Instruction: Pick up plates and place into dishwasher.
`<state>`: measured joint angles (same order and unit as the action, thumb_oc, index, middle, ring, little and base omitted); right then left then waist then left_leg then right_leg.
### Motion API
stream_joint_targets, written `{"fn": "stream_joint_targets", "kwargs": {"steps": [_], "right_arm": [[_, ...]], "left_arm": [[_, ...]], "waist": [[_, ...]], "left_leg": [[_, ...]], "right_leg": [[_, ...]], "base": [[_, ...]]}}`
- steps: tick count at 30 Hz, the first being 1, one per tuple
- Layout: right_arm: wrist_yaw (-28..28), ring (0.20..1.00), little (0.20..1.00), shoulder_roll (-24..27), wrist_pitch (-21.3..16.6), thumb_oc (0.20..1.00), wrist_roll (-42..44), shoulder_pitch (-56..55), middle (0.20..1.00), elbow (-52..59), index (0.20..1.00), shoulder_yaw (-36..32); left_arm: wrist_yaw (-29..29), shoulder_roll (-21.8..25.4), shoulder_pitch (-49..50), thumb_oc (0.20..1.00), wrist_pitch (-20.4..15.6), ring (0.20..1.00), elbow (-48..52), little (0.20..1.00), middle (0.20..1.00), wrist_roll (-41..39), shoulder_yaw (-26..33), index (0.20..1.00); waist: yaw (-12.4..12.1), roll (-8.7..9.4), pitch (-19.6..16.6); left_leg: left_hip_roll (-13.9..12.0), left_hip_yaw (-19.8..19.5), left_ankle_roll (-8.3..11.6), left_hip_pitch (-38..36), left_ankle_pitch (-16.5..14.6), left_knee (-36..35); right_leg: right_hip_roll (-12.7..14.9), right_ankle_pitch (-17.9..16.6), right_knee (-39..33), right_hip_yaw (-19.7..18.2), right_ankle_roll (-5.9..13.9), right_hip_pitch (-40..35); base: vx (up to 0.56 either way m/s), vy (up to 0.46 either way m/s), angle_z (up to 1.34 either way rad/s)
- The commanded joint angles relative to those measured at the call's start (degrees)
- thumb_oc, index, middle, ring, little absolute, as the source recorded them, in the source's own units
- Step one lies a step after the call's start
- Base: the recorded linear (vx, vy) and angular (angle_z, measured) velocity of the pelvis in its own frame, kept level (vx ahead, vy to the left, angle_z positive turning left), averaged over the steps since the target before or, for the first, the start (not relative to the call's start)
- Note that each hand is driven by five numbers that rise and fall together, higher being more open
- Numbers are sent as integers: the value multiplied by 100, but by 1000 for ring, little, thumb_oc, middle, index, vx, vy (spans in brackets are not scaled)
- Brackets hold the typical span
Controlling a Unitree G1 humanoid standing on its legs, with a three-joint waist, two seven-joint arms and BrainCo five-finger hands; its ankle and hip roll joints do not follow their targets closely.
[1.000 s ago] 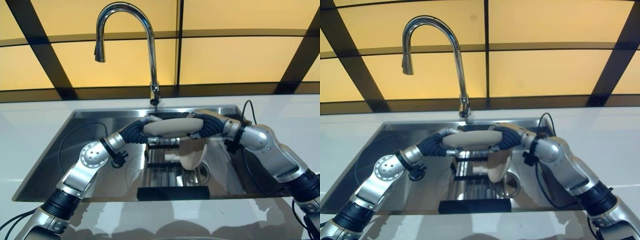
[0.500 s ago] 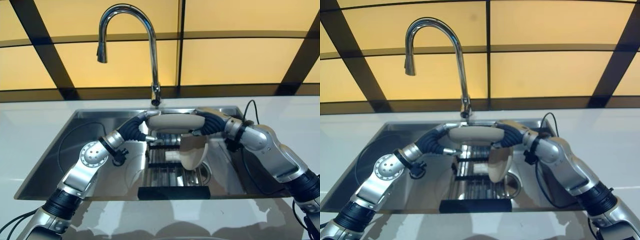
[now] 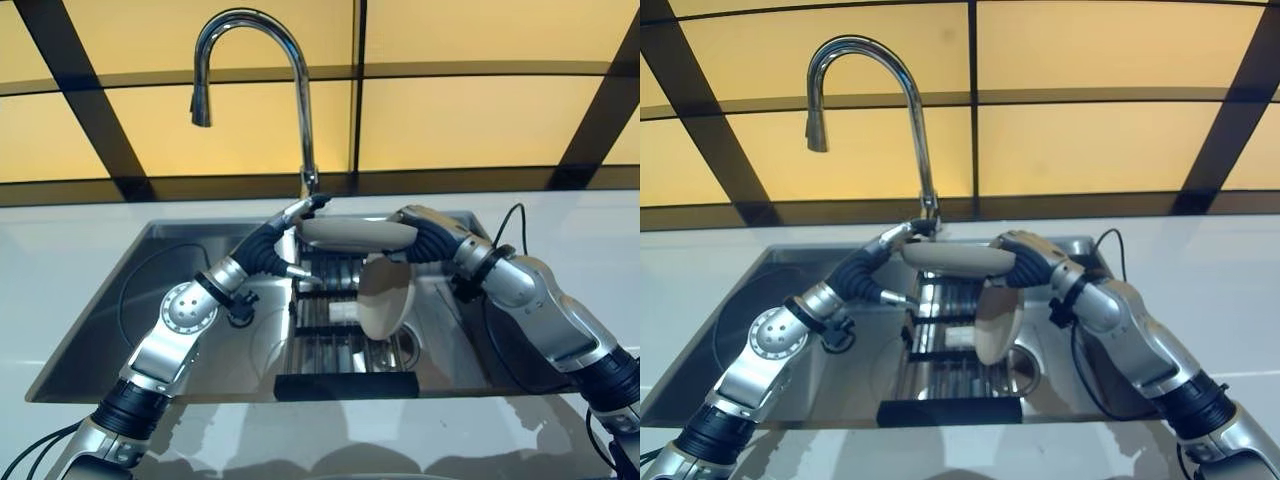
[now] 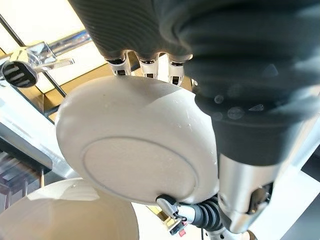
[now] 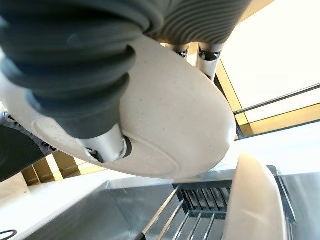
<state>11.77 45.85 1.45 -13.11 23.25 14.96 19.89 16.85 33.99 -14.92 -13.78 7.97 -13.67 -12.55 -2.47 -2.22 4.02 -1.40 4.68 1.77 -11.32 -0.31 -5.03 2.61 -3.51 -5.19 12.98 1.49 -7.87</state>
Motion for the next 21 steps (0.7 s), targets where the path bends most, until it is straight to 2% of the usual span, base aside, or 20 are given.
{"fn": "stream_joint_targets", "kwargs": {"steps": [1,8,16,21], "right_arm": [[-1162,200,200,-283,-303,200,-89,403,200,-121,200,-713],[-2837,200,200,-578,-361,200,-290,529,200,-116,200,-1097],[-3733,200,200,-483,-162,200,-290,141,200,-303,200,-1718],[-4048,200,200,-459,-137,200,-275,-118,200,-363,200,-2105]], "left_arm": [[-78,-1,28,1000,-104,1000,21,1000,1000,-329,-71,1000],[-181,-121,-8,1000,-50,1000,23,1000,1000,-399,-125,1000],[-77,-37,140,1000,68,1000,57,1000,1000,-664,105,1000],[1,-23,195,1000,136,1000,14,1000,1000,-815,295,1000]], "waist": [[-64,253,-334],[-51,194,-322],[52,164,-328],[184,147,-321]], "left_leg": [[284,253,-174,127,-500,3],[289,277,-188,119,-545,17],[305,333,-217,105,-587,27],[310,405,-239,82,-607,28]], "right_leg": [[119,566,19,-59,431,-125],[109,565,19,-97,444,-88],[85,559,19,-219,460,-33],[53,530,19,-355,473,8]], "base": [[0,0,0],[0,0,0],[-2,-4,-1],[-11,-25,-15]]}}
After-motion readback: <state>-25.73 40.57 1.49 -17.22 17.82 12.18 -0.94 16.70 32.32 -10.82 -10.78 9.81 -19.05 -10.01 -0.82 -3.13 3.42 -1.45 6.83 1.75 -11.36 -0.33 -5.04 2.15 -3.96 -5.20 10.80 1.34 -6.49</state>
